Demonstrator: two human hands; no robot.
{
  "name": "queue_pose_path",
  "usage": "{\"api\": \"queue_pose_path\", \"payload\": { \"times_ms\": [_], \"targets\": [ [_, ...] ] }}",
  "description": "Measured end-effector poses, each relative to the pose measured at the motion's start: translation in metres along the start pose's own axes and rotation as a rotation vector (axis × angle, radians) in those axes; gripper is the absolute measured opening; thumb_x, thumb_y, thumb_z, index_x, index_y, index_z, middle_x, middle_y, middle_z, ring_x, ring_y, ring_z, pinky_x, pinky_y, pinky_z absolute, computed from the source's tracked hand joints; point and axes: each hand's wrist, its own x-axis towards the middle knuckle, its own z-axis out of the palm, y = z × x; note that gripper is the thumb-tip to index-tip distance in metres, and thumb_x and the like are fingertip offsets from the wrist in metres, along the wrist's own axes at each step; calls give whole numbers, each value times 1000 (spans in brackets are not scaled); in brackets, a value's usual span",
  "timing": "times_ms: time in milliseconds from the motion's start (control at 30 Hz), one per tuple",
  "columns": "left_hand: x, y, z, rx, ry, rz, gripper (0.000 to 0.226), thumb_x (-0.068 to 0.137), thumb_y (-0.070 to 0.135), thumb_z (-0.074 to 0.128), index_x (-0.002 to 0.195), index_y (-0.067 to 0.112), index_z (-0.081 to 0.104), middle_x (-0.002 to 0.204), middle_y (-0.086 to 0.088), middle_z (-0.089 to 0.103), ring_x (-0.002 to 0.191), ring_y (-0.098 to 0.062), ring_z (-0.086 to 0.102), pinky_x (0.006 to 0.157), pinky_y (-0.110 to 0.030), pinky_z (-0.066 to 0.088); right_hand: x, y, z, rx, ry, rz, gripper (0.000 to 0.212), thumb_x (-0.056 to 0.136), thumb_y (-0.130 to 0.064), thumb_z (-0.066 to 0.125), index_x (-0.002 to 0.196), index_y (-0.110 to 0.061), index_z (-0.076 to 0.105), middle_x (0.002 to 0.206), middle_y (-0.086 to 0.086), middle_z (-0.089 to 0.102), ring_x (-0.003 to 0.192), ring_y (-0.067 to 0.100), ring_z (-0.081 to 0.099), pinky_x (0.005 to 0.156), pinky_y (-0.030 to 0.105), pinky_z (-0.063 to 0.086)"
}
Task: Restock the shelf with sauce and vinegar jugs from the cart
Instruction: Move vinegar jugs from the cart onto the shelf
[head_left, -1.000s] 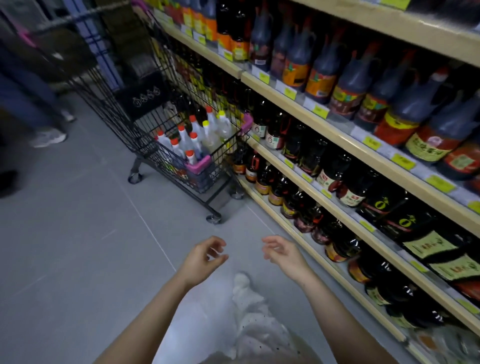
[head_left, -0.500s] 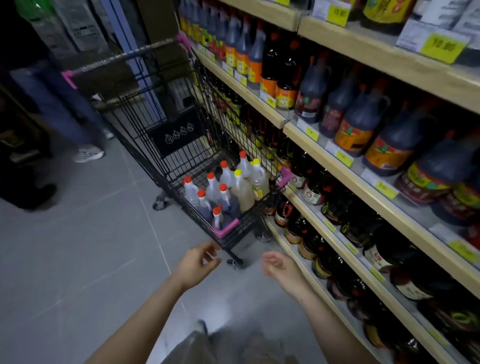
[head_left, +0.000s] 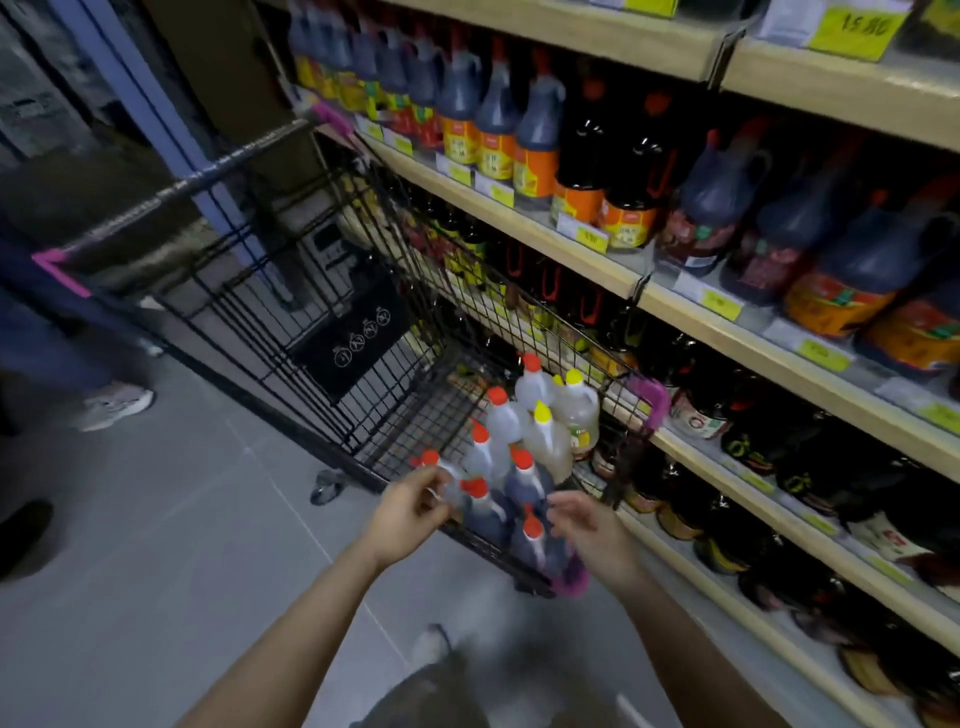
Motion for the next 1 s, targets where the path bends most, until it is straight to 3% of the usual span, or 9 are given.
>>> {"api": "queue_pose_path", "payload": {
  "times_ms": [67, 200, 400, 500, 567, 667, 767, 900, 1000],
  "targets": [
    [20, -13, -33, 32, -30, 46, 18, 76, 26, 56, 93, 21, 58, 82, 7, 59, 73, -9, 59, 67, -24, 49, 11, -11, 24, -1, 38, 14, 16, 83, 11, 58, 91, -3, 62, 73, -2, 63, 57, -7, 57, 66, 15, 46],
    [57, -34, -76, 14, -77, 58, 27, 78, 31, 58, 102, 17, 59, 88, 2, 60, 74, -9, 60, 69, -22, 48, 35, -34, 56, -87, 78, 29, 24, 85, 2, 61, 86, -22, 64, 75, -15, 65, 61, -7, 58, 64, 12, 45],
    [107, -58, -88, -64, -128, 15, 21, 84, 16, 65, 104, 20, 59, 89, -3, 59, 75, -15, 57, 72, -27, 51, 79, -58, 72, -101, 118, -1, 16, 87, -6, 61, 101, -11, 64, 97, 3, 66, 87, 12, 60, 71, 5, 43],
    [126, -54, -96, -37, -160, 19, 21, 85, 16, 64, 104, 24, 57, 91, -1, 59, 82, -17, 58, 77, -28, 50, 104, -67, 68, -166, 132, -11, 22, 86, -11, 63, 108, -7, 62, 108, 7, 65, 99, 18, 61, 79, 14, 44],
    [140, -53, -103, -65, -163, 13, 21, 85, 16, 64, 100, 29, 56, 90, -1, 60, 84, -20, 59, 78, -30, 51, 123, -74, 65, -168, 129, 10, 25, 86, -11, 64, 110, -7, 60, 108, 8, 64, 96, 19, 61, 80, 21, 48],
    [162, -55, -113, -82, -136, -8, 25, 85, 16, 66, 97, 35, 55, 86, 2, 58, 83, -22, 59, 77, -28, 51, 152, -84, 63, -164, 148, 47, 22, 86, -11, 64, 103, -22, 57, 105, 5, 62, 96, 22, 61, 86, 38, 52],
    [180, -66, -118, -97, -124, -49, 24, 85, 10, 65, 100, 28, 57, 87, -2, 57, 84, -26, 59, 76, -19, 48, 181, -83, 71, -277, 119, 54, 26, 85, -13, 65, 107, -23, 56, 99, -4, 57, 94, 16, 56, 73, 14, 45],
    [197, -87, -110, -111, -97, -120, 31, 83, 3, 65, 94, 32, 57, 88, -10, 61, 81, -20, 61, 79, -25, 49, 214, -64, 91, -446, 162, 91, 28, 81, -29, 67, 106, -22, 54, 90, -7, 56, 86, 17, 55, 71, 25, 41],
    [213, -105, -101, -116, -135, -171, 29, 81, 8, 68, 88, 35, 59, 81, 4, 63, 73, -8, 60, 75, -25, 49, 231, -50, 101, -509, 235, 156, 36, 82, -25, 66, 116, -18, 56, 103, -1, 62, 91, 20, 59, 76, 28, 45]
  ]
}}
